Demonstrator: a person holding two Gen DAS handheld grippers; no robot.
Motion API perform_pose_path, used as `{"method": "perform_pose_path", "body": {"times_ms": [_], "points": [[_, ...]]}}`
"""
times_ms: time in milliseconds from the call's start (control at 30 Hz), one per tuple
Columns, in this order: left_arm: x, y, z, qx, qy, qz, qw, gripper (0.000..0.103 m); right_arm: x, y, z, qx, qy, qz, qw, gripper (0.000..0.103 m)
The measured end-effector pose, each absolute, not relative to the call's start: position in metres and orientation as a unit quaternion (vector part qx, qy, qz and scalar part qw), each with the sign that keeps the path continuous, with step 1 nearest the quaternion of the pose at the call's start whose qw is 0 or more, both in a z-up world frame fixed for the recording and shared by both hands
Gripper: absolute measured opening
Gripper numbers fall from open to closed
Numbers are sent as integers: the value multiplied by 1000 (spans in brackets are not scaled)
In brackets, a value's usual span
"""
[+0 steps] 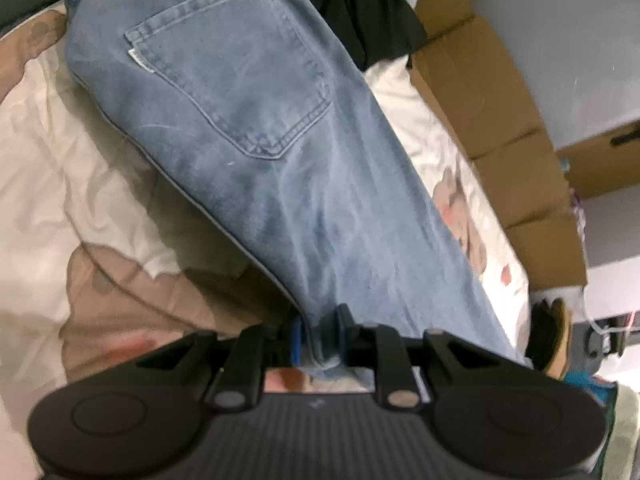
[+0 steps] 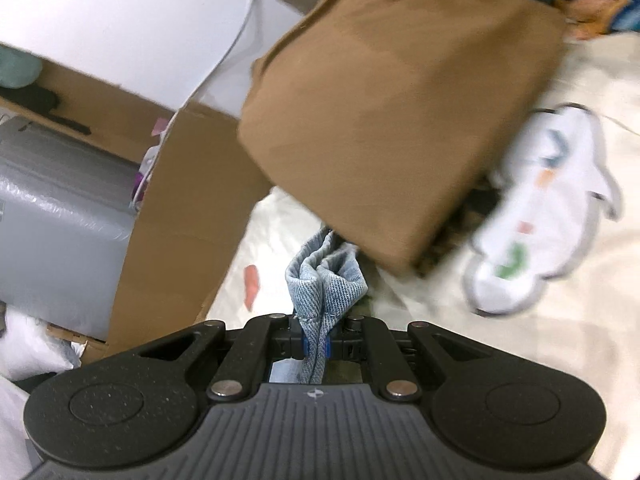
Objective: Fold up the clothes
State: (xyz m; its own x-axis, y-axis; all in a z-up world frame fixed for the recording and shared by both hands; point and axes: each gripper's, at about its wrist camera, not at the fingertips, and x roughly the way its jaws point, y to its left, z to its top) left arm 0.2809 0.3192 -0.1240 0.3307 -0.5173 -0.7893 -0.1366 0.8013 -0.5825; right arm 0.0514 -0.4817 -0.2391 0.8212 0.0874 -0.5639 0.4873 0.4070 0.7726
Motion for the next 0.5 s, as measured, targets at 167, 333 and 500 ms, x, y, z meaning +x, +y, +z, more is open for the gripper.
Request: {"method": "perform_pose_path", "body": {"times_ms": [167, 333, 500], "points": [[272, 304, -118, -251, 587, -122, 760, 17, -2, -489, -245, 540, 269, -144, 785, 6], [263, 293, -114, -212, 607, -121, 757, 17, -48, -489, -254, 544, 271, -165, 777, 6], [254, 284, -109, -178, 621, -126, 753, 17, -93, -487, -263, 549, 269, -188, 768, 6]]}}
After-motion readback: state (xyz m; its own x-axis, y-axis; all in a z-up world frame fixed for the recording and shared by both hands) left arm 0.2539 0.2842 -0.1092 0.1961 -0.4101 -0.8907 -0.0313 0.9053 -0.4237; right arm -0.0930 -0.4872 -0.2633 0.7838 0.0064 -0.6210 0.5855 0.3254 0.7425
